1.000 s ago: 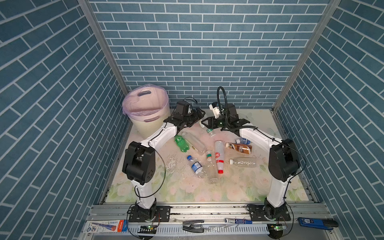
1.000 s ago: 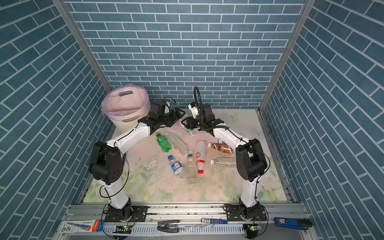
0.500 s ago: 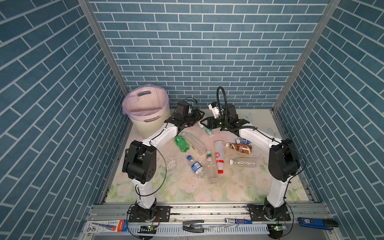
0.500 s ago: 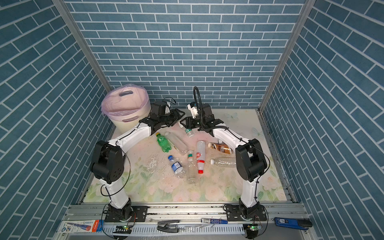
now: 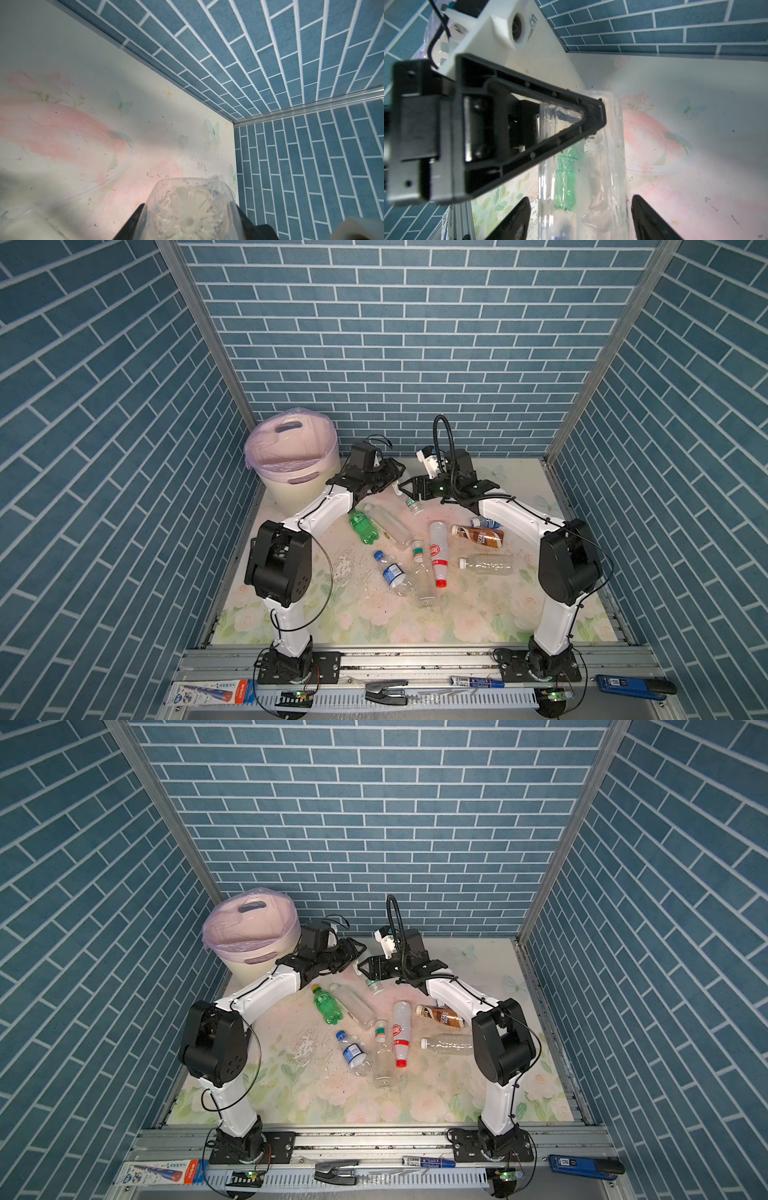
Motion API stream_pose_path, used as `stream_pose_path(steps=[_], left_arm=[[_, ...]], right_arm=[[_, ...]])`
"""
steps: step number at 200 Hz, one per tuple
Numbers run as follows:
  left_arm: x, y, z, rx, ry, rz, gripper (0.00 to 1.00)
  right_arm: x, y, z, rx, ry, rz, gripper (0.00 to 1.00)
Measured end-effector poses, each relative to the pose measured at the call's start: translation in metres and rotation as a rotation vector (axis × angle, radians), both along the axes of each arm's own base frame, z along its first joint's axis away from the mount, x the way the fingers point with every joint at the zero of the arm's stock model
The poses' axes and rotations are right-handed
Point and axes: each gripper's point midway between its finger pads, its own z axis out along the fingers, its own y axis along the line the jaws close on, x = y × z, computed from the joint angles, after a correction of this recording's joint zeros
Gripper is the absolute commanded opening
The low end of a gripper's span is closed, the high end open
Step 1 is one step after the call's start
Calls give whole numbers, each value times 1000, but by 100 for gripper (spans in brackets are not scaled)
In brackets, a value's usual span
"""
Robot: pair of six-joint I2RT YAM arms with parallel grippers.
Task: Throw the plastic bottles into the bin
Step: 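Carry the bottle with left gripper over the bin while right gripper releases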
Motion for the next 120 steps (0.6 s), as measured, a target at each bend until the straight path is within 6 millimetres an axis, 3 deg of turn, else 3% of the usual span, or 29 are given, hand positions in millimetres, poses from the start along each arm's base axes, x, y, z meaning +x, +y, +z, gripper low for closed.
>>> stream_pose_path(steps=[57, 101, 120], left_arm=[[13, 21, 17, 40, -40, 28, 49], [24, 36, 53, 61, -110, 37, 49], [28, 43, 76, 67, -159, 35, 49]], right_arm=[[-5, -3, 23, 19, -46, 4, 87], [-7, -5, 34, 23, -74, -1, 99], [-13, -5, 42, 15, -104, 4, 99]])
